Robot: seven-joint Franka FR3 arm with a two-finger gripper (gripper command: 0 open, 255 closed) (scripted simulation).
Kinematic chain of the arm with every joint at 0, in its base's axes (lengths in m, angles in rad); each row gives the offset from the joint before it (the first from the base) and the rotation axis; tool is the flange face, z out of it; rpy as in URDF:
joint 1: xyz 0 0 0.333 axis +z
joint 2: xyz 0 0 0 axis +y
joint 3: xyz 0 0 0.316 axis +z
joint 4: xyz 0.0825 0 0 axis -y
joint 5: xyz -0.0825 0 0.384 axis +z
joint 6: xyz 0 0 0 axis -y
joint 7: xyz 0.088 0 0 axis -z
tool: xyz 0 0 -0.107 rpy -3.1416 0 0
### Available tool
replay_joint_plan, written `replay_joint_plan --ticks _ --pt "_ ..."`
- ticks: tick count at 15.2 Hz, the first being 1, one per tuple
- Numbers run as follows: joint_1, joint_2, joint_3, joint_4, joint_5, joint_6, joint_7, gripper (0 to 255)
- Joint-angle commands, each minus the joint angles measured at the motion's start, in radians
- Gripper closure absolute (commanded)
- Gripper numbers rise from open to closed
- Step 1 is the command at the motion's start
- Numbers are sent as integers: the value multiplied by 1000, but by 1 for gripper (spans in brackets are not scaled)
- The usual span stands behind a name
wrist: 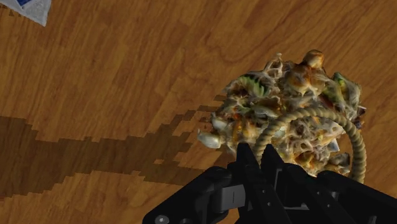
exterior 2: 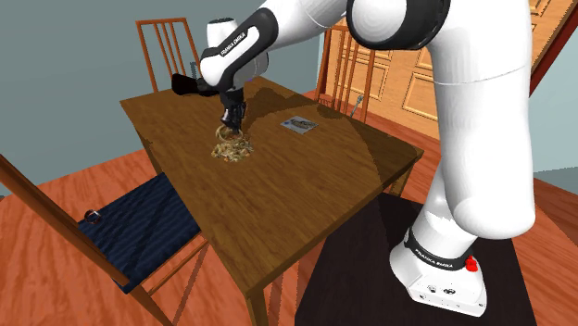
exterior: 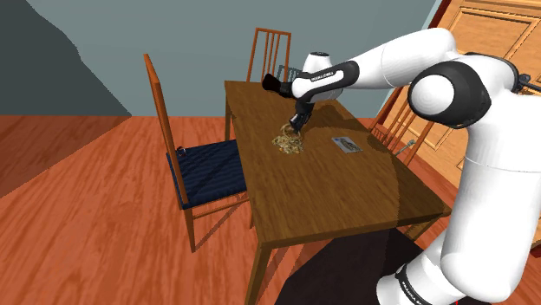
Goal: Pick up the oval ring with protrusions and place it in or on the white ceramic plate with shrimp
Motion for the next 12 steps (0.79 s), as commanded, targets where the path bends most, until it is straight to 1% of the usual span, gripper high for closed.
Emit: replay_joint_plan --ticks 1,8,9,12 --pt "-1 5 1 -9 2 15 -1 255" --pt "-1 6 1 -9 2 15 -1 255" --pt "-1 6 1 -9 2 15 -1 0" --pt "-1 6 1 -9 2 15 -1 0"
